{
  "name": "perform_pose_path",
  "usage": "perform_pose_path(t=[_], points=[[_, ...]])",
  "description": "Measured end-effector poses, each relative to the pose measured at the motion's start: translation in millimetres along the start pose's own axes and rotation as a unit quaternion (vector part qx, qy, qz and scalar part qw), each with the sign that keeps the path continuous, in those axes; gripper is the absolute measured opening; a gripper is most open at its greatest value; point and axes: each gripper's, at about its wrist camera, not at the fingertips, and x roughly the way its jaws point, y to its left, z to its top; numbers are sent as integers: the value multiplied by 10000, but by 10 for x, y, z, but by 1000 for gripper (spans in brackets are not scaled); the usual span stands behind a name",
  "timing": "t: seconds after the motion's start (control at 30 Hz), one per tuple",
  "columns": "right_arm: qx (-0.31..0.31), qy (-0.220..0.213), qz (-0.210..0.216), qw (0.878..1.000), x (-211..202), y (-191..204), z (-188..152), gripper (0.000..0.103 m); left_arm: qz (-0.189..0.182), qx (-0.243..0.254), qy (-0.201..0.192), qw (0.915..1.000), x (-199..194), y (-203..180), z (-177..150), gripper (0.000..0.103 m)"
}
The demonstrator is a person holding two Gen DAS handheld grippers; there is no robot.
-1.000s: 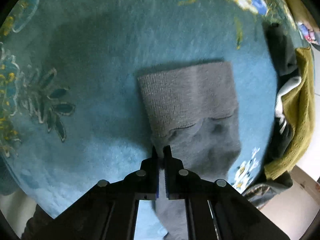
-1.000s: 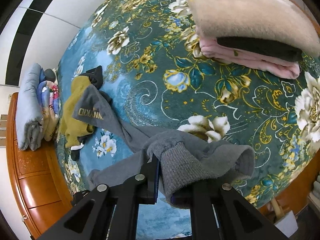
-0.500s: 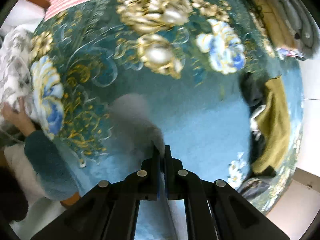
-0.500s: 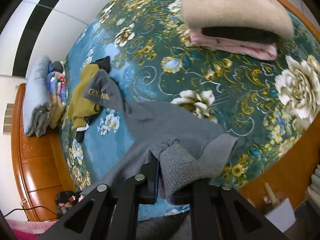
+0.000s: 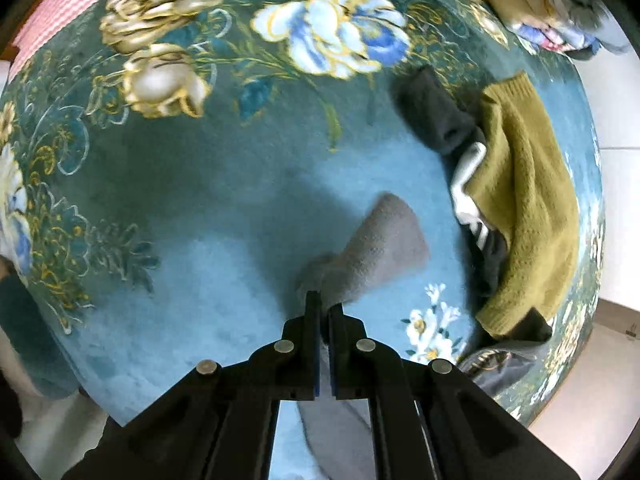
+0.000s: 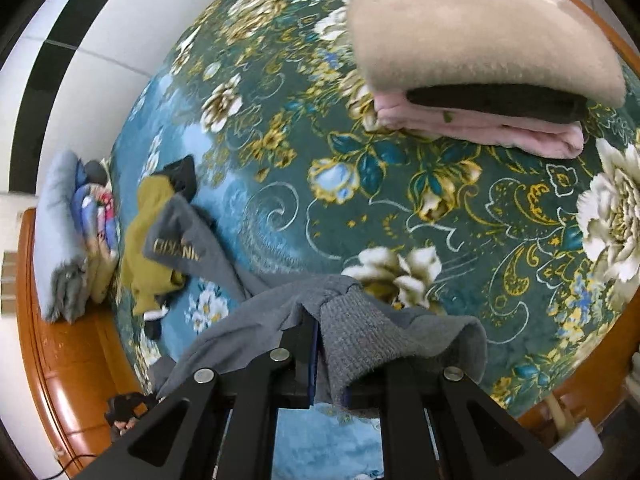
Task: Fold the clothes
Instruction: 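Lift the grey cardigan off the pile with both grippers and spread it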
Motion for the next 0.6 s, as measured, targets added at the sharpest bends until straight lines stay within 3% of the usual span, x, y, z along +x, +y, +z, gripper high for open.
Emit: perform_pose_path(t=[0.37,0.6], points=[[333,-275,-57,9990,38,-160,173,9,-213,102,-181,9996,-94,-264,106,3],[273,-290,5,9992,-40,-148,64,9,-247,-227,-23,9994,-19,10,-93,3]])
